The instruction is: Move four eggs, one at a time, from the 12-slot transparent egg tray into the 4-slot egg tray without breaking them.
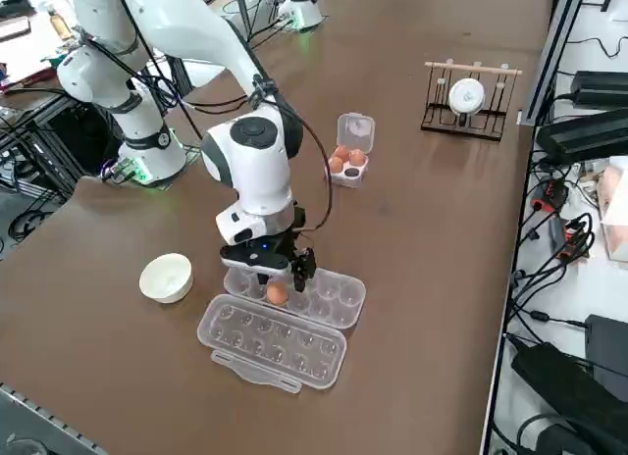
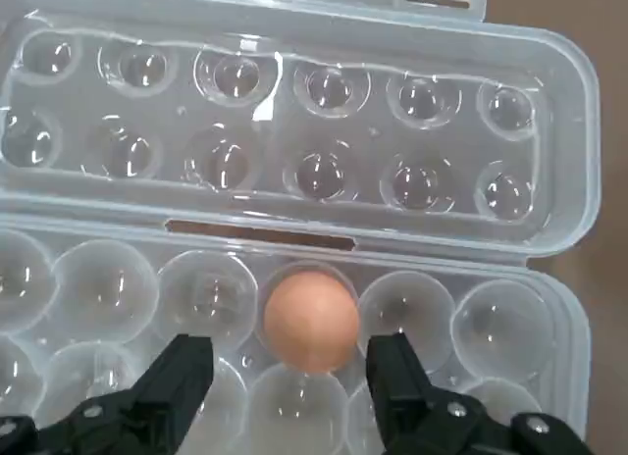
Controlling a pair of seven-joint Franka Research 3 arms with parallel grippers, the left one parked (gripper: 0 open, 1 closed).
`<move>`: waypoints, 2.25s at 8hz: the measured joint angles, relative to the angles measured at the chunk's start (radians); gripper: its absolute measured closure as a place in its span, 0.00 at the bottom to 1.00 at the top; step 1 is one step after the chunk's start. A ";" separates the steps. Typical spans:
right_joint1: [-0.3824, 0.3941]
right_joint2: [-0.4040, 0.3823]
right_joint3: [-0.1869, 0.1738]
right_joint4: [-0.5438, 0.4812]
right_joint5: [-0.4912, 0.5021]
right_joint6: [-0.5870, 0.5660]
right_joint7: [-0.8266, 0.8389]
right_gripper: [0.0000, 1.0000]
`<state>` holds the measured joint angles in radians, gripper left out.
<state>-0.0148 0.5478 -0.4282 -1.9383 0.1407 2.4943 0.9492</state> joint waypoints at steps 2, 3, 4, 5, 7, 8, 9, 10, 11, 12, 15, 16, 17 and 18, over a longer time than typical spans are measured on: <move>-0.004 0.011 0.000 0.000 0.000 0.018 0.011 0.04; -0.004 0.017 0.000 0.000 0.001 0.023 0.014 0.05; -0.004 0.021 0.000 0.000 0.001 0.027 0.020 0.06; -0.004 0.023 0.000 0.000 0.001 0.028 0.030 0.07; -0.004 0.023 0.001 0.000 0.001 0.028 0.037 0.14; -0.005 0.023 0.000 0.000 0.001 0.027 0.038 0.24; -0.008 0.022 -0.002 0.000 0.001 0.021 0.038 0.33; -0.010 0.021 -0.003 0.000 0.001 0.020 0.038 0.40; -0.010 0.018 -0.003 0.000 0.001 0.019 0.038 0.44; -0.009 0.017 -0.003 0.000 0.001 0.019 0.038 0.44; -0.008 -0.014 -0.003 0.006 0.000 -0.002 0.036 0.44; -0.006 -0.048 0.001 0.019 0.001 -0.026 0.036 0.44; 0.000 -0.091 0.005 0.033 0.001 -0.077 0.035 0.44; 0.009 -0.141 0.011 0.044 0.000 -0.146 0.030 0.44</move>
<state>-0.0058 0.4069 -0.4170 -1.8941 0.1410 2.3480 0.9795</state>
